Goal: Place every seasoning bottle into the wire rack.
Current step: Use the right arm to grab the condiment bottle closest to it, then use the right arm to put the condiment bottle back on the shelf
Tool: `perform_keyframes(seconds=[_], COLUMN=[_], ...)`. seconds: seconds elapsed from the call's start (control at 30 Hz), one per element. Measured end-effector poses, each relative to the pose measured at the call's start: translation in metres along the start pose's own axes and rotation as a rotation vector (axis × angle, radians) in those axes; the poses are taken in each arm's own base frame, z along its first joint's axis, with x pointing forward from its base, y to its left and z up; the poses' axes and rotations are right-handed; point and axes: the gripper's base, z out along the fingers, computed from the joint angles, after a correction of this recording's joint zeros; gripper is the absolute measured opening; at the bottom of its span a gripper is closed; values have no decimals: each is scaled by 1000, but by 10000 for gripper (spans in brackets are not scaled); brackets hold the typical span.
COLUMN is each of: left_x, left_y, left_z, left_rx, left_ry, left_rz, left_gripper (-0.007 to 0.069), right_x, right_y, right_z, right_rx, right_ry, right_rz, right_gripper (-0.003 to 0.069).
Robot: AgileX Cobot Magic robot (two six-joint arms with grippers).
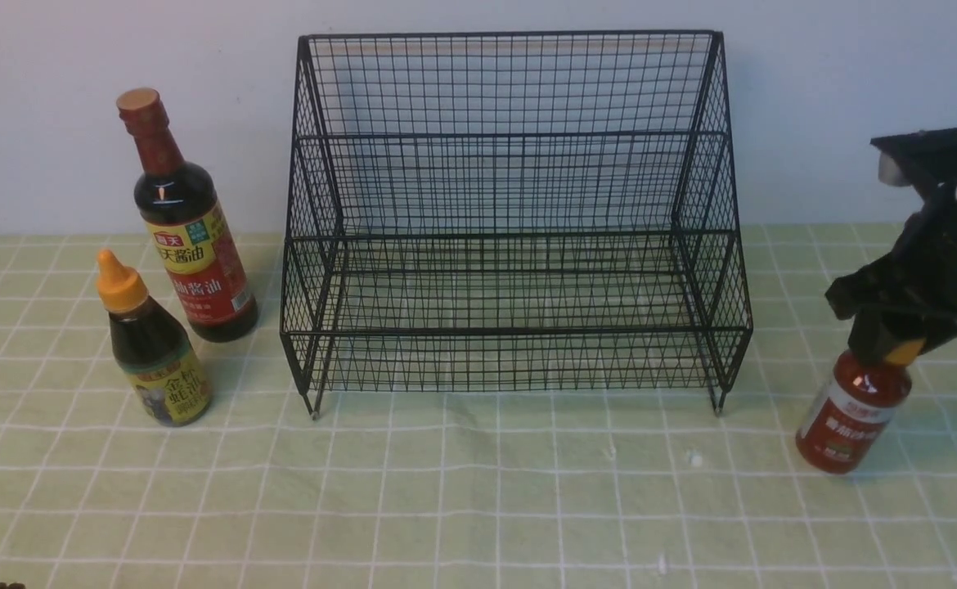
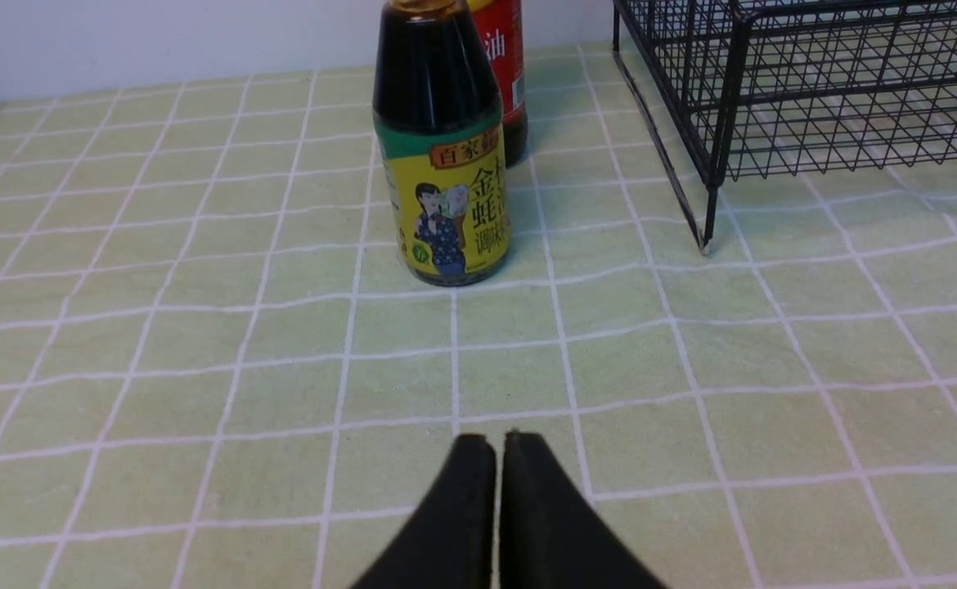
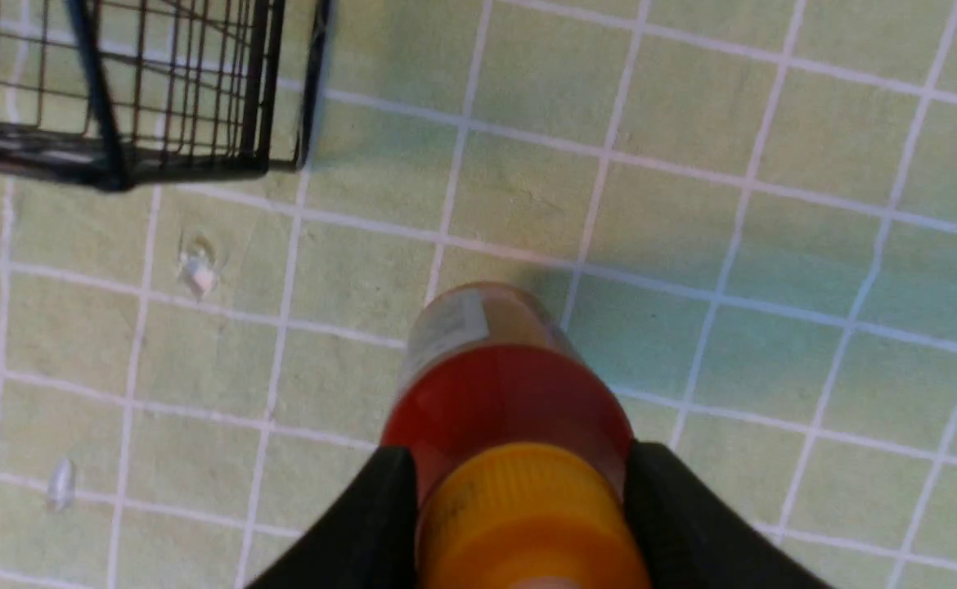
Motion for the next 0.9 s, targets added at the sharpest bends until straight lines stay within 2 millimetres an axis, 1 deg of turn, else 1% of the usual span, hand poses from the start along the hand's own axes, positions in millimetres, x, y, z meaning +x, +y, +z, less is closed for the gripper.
perform_keyframes(seconds=[0.03,0.07,0.1,0.13,0.2,0.23,0.27,0.3,0.33,0.37,0.4,0.43,0.47,0.53,0.6,0.63,0.77,0.9], left_x=[0,0,0,0,0,0,0,0,0,0,0,0,0,0,0,0,0,0], left_y=[0,0,0,0,0,0,0,0,0,0,0,0,0,0,0,0,0,0], left_z=[0,0,0,0,0,0,0,0,0,0,0,0,0,0,0,0,0,0], left_rx=[0,0,0,0,0,0,0,0,0,0,0,0,0,0,0,0,0,0], left_ry=[0,0,0,0,0,0,0,0,0,0,0,0,0,0,0,0,0,0], left_rz=[0,0,0,0,0,0,0,0,0,0,0,0,0,0,0,0,0,0], left_gripper=[-6,-6,-6,-6,-6,-6,-6,-6,-6,-6,-6,-6,-6,-6,-6,-6,-6,-6], right_x=[-1,-2,-4,-4,-4,-4,-4,-3,-3,-4,-4,-6,-8,-14,-20,-21,-37,-49], right_y=[0,0,0,1,3,3,6,6,12,15,15,20,23,32,40,41,61,71], right_z=[-9,-27,-40,-42,-80,-82,-102,-105,-123,-132,-132,-139,-141,-140,-130,-129,-95,-76], right_rx=[1,4,6,6,0,-2,-28,-32,-81,-114,-121,-171,-204,-255,-273,-274,-251,-222], right_ry=[-18,-68,-110,-113,-235,-244,-305,-314,-368,-397,-398,-424,-436,-441,-415,-411,-337,-342], right_rz=[-4,-11,-20,-20,-37,-37,-42,-41,-49,-57,-59,-73,-86,-125,-155,-158,-231,-255], right_gripper=[297,297,297,297,297,297,297,297,297,297,297,297,297,297,297,297,297,297])
